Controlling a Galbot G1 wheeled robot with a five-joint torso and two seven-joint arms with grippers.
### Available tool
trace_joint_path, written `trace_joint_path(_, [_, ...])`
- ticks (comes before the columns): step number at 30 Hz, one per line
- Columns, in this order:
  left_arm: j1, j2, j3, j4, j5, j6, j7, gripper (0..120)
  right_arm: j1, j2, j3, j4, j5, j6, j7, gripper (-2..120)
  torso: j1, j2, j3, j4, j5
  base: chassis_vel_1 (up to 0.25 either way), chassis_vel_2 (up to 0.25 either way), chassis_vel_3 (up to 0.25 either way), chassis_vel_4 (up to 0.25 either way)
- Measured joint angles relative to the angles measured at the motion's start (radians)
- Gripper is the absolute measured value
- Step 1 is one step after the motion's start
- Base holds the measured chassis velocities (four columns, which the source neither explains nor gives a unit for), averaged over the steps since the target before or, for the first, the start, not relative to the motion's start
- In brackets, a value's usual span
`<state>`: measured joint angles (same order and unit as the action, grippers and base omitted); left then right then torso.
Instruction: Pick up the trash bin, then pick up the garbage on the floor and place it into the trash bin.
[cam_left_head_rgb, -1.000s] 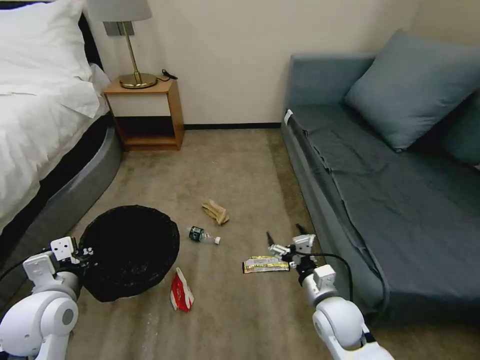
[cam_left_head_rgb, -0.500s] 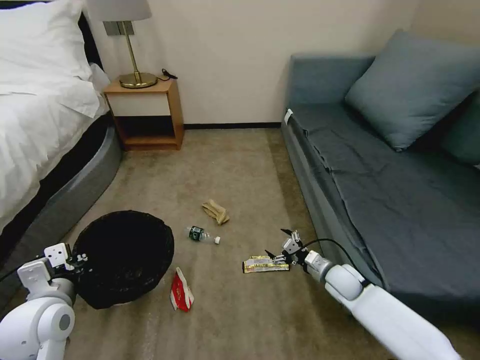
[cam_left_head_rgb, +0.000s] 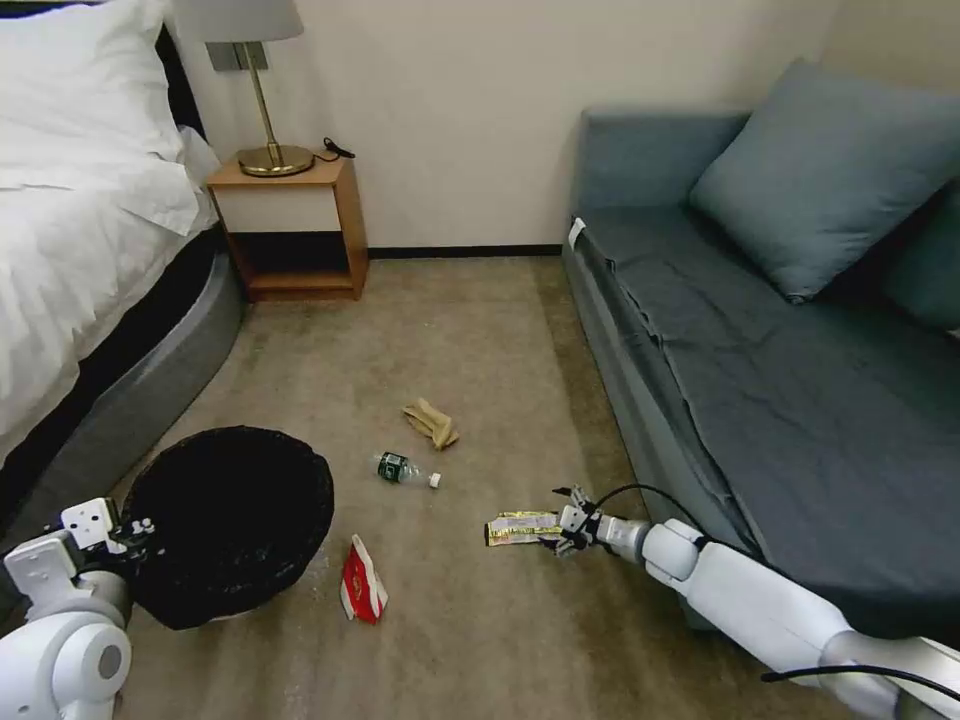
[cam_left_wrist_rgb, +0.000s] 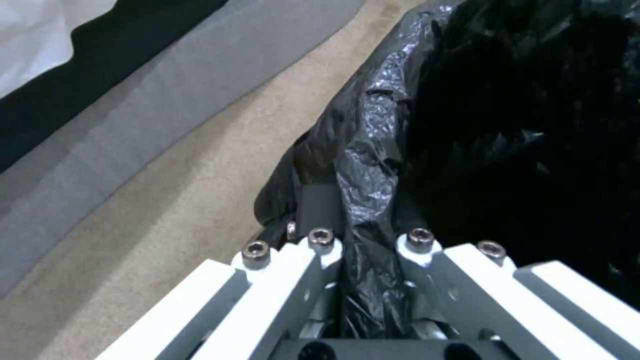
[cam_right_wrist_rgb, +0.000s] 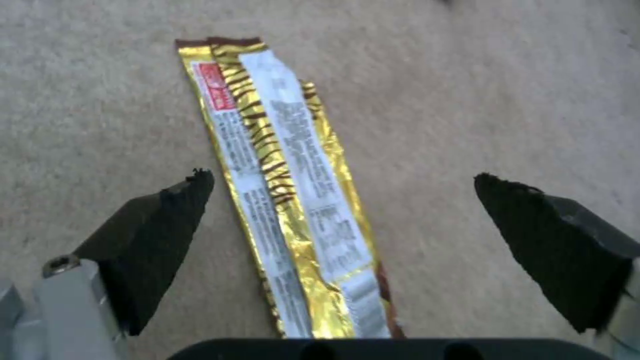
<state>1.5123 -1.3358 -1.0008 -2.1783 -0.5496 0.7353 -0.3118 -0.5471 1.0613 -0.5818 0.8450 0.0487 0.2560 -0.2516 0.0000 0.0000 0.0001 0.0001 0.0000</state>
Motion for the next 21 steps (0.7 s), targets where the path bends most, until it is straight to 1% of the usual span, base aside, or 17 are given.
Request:
trace_joint_path(12, [-0.004, 0.008, 0.001, 0.016, -0.002, -0.005, 0.004, 4, 0.015, 0.070, 0.007, -0.107, -0.022, 0.019, 0.004, 100, 0.000, 0.000, 0.000, -0.0001, -0.0002, 0.000, 0.000, 0.000, 0.000])
trace_joint_path(19, [-0.008, 0.019, 0.001, 0.018, -0.003, -0.006, 0.005, 4, 0.033, 0.142, 0.023, -0.214, -0.054, 0.054, 0.004, 96, 0.000, 0.000, 0.000, 0.0000, 0.0000, 0.000, 0.000, 0.000, 0.000])
trace_joint_path(20, [-0.008, 0.019, 0.001, 0.018, -0.003, -0.006, 0.005, 4, 0.033, 0.142, 0.023, -0.214, -0.054, 0.054, 0.004, 96, 0.000, 0.000, 0.000, 0.0000, 0.0000, 0.000, 0.000, 0.000, 0.000])
trace_joint_path(21, [-0.008, 0.020, 0.001, 0.018, -0.003, -0.007, 0.005, 4, 0.035, 0.153, 0.027, -0.231, -0.059, 0.061, 0.004, 93, 0.000, 0.000, 0.000, -0.0001, -0.0001, 0.000, 0.000, 0.000, 0.000])
